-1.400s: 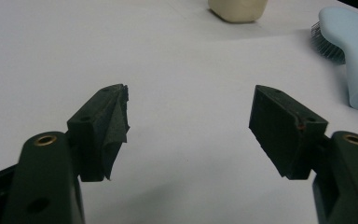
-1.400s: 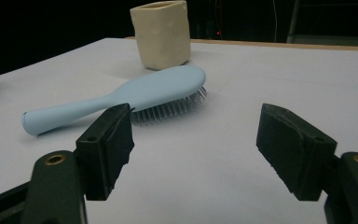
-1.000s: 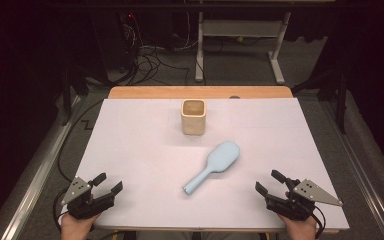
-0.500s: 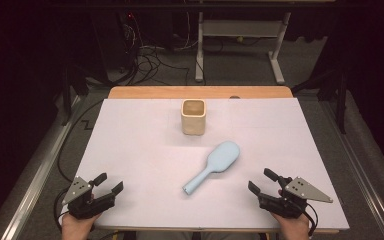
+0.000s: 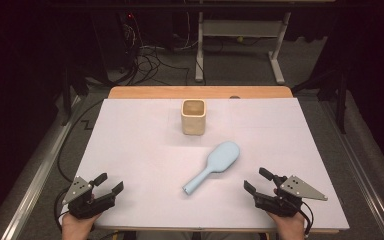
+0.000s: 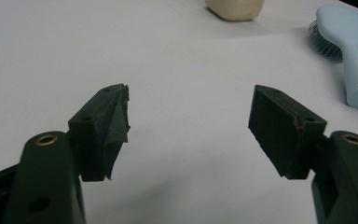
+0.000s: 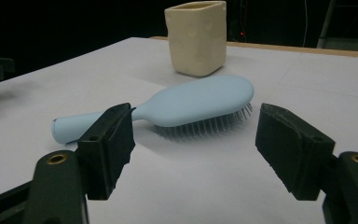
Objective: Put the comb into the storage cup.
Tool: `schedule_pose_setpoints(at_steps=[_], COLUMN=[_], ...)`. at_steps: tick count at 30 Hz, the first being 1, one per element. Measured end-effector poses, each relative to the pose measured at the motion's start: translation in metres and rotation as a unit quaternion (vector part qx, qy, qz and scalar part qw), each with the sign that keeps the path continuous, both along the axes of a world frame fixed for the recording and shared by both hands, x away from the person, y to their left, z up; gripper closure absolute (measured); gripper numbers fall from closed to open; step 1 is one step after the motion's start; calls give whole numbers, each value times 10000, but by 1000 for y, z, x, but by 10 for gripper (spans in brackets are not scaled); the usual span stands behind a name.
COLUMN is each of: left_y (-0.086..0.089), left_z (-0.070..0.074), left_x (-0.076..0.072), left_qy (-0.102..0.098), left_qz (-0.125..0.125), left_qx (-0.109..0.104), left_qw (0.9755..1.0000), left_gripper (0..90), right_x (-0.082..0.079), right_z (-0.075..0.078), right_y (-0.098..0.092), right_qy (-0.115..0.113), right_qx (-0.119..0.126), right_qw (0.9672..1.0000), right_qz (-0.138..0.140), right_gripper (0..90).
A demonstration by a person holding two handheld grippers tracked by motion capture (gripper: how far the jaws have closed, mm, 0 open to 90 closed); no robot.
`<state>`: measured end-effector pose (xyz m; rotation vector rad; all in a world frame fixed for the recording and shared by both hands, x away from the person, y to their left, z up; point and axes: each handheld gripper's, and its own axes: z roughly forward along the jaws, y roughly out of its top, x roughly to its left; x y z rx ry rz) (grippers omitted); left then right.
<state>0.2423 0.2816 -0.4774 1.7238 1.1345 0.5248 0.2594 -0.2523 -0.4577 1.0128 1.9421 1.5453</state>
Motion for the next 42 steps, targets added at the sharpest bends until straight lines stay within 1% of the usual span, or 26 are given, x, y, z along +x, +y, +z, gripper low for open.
schedule_pose_setpoints(at_steps=[24,37,42], left_y=[0,1,1], left_z=[0,-1,-1], left_x=[0,1,1], left_qy=[15,31,32], left_qz=[-1,10,10], left_qx=[-7,-37,-46], left_qw=[10000,10000,10000], left_gripper=[297,297,297], right_x=[6,11,13], right_z=[0,2,3], right_y=[15,29,34], right_qy=[45,74,86], right_qx=[74,177,178], right_qw=[9998,9992,9990], right_qz=[203,361,410], right_gripper=[286,287,289])
